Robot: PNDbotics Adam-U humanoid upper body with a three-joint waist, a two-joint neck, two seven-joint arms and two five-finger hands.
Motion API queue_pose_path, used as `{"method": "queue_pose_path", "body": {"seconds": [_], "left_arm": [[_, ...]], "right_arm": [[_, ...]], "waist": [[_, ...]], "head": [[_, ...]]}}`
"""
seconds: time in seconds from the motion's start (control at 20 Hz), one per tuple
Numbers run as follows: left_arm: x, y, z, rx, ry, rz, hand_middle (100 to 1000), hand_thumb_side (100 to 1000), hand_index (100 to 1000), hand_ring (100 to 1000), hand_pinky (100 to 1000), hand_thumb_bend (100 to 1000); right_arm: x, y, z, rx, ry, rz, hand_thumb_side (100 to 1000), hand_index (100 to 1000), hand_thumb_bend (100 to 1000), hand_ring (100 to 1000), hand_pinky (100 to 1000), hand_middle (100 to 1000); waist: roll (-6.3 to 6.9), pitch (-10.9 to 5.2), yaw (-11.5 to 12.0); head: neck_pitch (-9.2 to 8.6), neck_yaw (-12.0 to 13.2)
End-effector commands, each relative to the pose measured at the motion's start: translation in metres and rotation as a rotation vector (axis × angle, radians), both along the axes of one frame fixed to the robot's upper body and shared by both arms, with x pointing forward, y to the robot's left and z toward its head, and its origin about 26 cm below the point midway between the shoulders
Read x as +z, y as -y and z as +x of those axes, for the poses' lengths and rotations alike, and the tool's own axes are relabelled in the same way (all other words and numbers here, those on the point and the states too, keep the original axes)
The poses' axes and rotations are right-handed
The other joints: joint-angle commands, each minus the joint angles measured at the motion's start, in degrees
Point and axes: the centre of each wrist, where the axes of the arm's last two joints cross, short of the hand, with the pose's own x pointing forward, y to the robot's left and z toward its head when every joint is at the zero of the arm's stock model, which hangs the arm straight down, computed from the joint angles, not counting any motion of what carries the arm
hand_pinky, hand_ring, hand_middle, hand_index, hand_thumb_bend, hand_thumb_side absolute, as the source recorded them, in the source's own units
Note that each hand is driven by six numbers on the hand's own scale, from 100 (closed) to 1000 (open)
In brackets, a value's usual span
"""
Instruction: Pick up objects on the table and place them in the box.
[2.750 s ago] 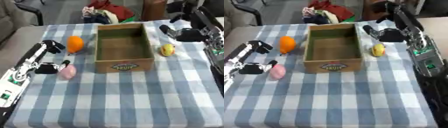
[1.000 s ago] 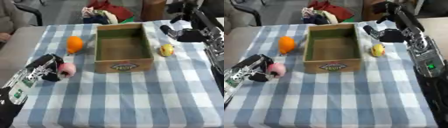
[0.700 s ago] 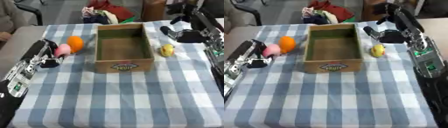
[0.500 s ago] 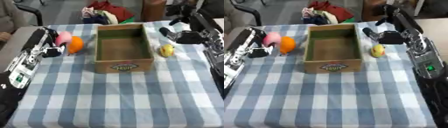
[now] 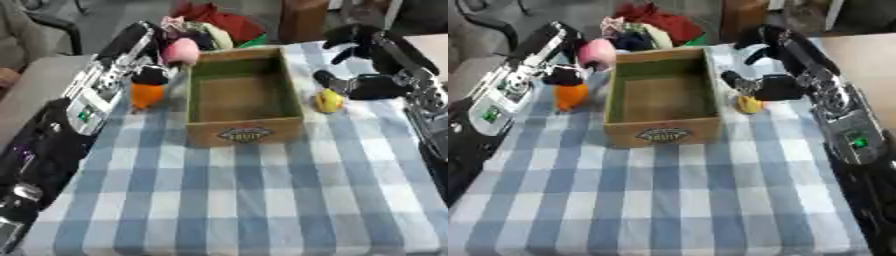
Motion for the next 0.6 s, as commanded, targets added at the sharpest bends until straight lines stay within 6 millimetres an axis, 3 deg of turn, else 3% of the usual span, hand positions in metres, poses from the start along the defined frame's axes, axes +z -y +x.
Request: {"method": "queue_pose_path", "body": {"seconds": [0.05,0.1,0.15,0.25,0.4,0.6], "left_arm": [[0.0020,0.0063,0.0078,-0.053,-0.024,0.077,526,100,616,514,622,215],[-0.0003,0.0076,0.0092,-0.065,-0.039,0.093,545,100,632,526,626,222],[-0.0025,0.0082,0.0102,-0.074,-0.054,0.106,631,100,695,584,646,265],[-0.0051,0.0077,0.0114,-0.084,-0.075,0.126,709,100,747,626,668,353],[-0.0042,0.0056,0.0113,-0.088,-0.085,0.133,792,100,784,679,698,445],[0.0027,0.0020,0.0095,-0.084,-0.070,0.108,850,217,829,708,724,569]], "right_arm": [[0.0056,-0.0020,0.0016,0.019,0.014,-0.029,219,791,418,806,641,651],[0.0048,-0.0020,0.0017,0.022,0.012,-0.034,219,792,418,806,641,652],[0.0041,-0.0018,0.0018,0.023,0.010,-0.037,219,793,418,807,642,652],[0.0038,-0.0015,0.0019,0.024,0.010,-0.038,219,793,418,807,642,652],[0.0047,-0.0016,0.0021,0.024,0.013,-0.033,218,793,416,807,642,651],[0.0048,-0.0008,0.0020,0.019,0.014,-0.029,218,793,415,807,642,651]], "waist": [[-0.04,-1.13,-0.2],[-0.02,-1.16,-0.3],[-0.01,-1.19,-0.3],[-0.01,-1.25,-0.4],[-0.05,-1.27,-0.3],[-0.05,-1.26,-0.1]], "head": [[0.27,0.4],[0.24,0.4],[0.22,0.4],[0.17,0.4],[0.01,0.3],[-0.09,0.3]]}}
